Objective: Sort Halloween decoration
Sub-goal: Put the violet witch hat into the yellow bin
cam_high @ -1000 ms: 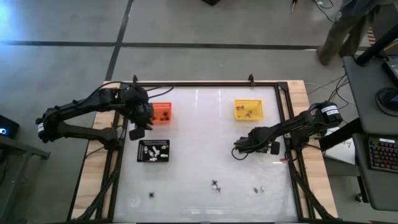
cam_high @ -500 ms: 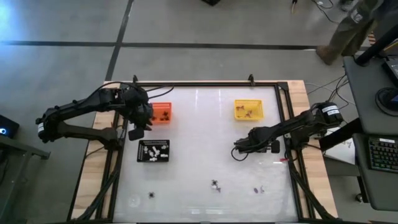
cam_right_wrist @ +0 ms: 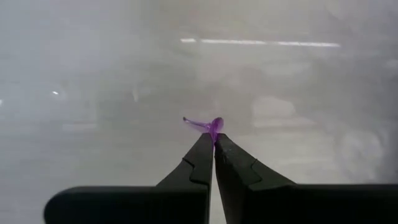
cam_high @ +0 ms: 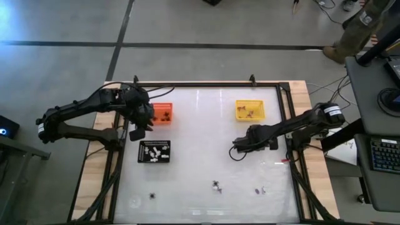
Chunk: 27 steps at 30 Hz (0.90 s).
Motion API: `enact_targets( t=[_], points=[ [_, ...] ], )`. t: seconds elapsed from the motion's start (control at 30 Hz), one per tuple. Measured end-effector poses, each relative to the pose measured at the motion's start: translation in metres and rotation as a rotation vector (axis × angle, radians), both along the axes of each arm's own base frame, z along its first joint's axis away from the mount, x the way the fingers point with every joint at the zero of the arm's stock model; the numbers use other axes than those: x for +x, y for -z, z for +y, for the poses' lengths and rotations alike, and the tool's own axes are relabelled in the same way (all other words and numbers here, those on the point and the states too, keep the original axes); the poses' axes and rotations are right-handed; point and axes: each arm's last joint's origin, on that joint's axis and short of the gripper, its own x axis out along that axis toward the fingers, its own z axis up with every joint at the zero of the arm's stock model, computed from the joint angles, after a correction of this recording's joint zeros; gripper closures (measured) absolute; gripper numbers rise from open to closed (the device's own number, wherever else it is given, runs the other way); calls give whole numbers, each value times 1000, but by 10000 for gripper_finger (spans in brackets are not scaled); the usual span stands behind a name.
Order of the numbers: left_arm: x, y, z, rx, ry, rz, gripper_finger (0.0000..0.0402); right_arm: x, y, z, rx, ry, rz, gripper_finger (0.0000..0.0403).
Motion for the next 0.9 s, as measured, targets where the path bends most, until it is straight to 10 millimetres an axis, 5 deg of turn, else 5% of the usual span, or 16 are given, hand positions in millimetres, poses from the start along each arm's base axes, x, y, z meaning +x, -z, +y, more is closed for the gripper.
enact_targets(
  t=[0.23, 0.9],
  points=[
    [0, 0, 0, -9, -17, 2, 299, 5, -20, -19, -124, -17, -87, 394],
    [1, 0, 2, 2, -149, 13, 299, -14, -41, -141, -186, -139, -114, 394]
  ],
)
